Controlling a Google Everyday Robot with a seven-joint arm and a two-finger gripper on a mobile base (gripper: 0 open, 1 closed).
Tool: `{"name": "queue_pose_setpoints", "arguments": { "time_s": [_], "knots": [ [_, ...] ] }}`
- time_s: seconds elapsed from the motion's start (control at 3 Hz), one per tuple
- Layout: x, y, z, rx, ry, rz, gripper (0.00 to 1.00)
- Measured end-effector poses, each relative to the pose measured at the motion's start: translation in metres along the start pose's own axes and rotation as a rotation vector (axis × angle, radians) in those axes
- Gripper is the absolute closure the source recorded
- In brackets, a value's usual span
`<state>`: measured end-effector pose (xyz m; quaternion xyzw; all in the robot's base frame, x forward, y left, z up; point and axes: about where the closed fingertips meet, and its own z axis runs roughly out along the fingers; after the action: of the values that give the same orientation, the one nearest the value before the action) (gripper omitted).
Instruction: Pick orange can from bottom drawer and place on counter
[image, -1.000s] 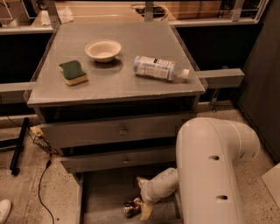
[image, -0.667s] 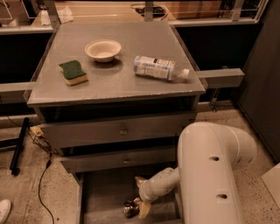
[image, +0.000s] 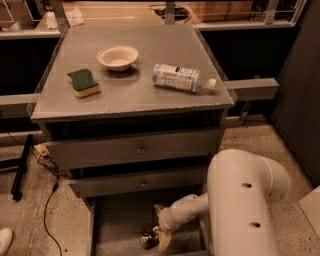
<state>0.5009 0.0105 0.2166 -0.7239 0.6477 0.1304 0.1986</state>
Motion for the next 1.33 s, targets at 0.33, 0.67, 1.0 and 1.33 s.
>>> {"name": "queue_pose_setpoints", "arguments": {
  "time_s": [0.33,0.67,1.0,1.33],
  "knots": [
    [0.002,-0.003,0.013,-0.011,-0.011,0.002,0.00],
    [0.001,0.007,0.024,-0.029,-0.027,-0.001,0.00],
    [0.000,0.016,0.041,-0.057,-0.040,0.011,0.00],
    [0.000,0.017,0.049,-0.067,-0.044,0.018,0.00]
  ]
}}
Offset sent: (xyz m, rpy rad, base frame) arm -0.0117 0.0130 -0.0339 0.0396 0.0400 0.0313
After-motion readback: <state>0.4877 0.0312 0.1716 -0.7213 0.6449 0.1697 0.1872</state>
